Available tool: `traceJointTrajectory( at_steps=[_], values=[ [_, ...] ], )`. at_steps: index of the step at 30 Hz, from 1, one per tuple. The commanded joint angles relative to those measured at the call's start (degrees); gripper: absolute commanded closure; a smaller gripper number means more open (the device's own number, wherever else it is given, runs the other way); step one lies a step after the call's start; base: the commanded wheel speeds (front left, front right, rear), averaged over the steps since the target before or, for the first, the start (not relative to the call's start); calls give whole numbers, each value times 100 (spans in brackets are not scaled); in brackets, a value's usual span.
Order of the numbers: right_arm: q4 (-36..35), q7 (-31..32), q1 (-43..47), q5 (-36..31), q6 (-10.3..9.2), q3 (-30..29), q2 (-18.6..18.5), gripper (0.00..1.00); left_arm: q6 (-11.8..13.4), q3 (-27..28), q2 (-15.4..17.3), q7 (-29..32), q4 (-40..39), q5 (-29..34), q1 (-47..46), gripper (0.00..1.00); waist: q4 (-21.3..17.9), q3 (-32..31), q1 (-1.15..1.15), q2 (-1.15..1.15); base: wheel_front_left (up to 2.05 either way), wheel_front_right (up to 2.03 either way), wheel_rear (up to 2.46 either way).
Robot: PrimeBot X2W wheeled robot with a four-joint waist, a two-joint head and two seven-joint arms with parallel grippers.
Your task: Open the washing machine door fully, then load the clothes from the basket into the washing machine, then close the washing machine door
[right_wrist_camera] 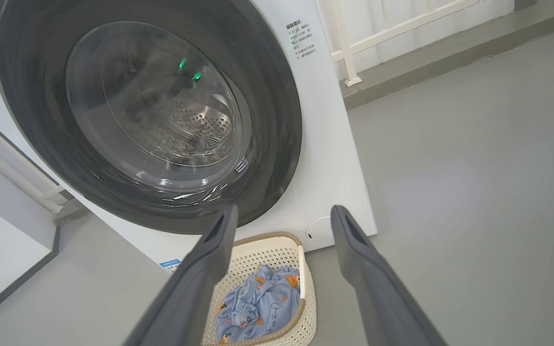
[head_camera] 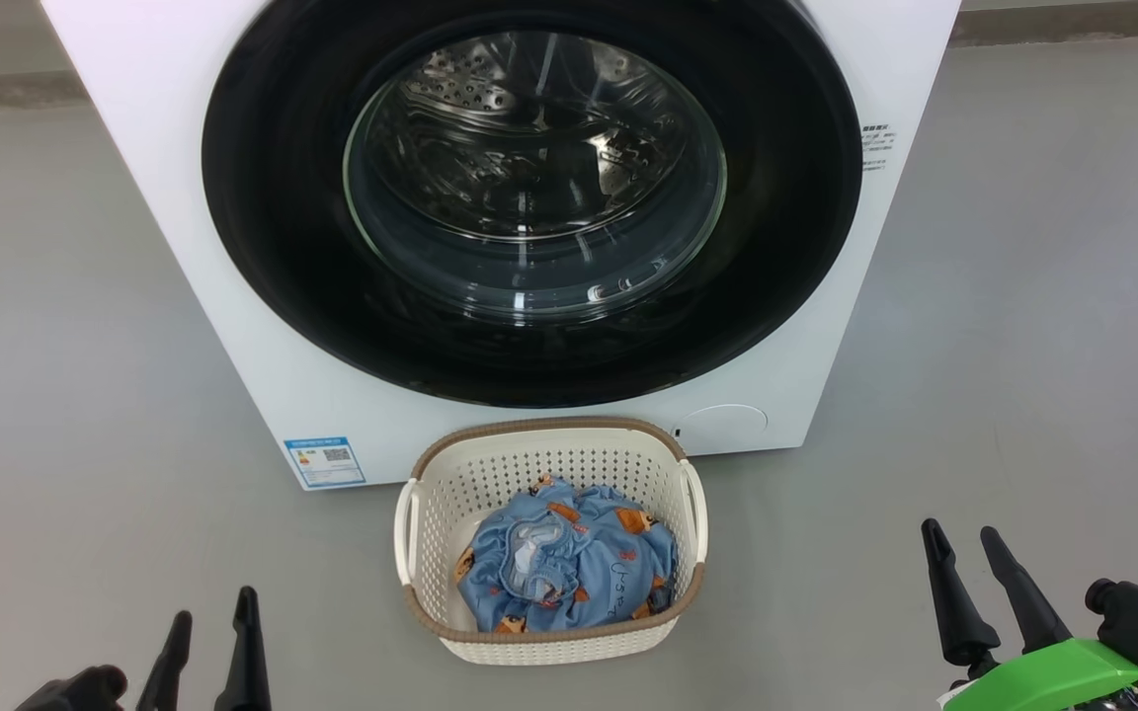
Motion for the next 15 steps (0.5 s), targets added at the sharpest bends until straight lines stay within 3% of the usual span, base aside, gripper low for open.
traceJointTrajectory(
  at_steps=[1,15],
  values=[
    [-171,-105,-23,-271,6,126,-113,0,60,92,132,-93,-219,303,-59,0,8,-4,0,0,0,0,0],
    [-181,-340,13,-1086,7,5,17,0,351,-35,313,-329,-376,1332,90,0,8,-3,0,0,0,0,0]
  ],
)
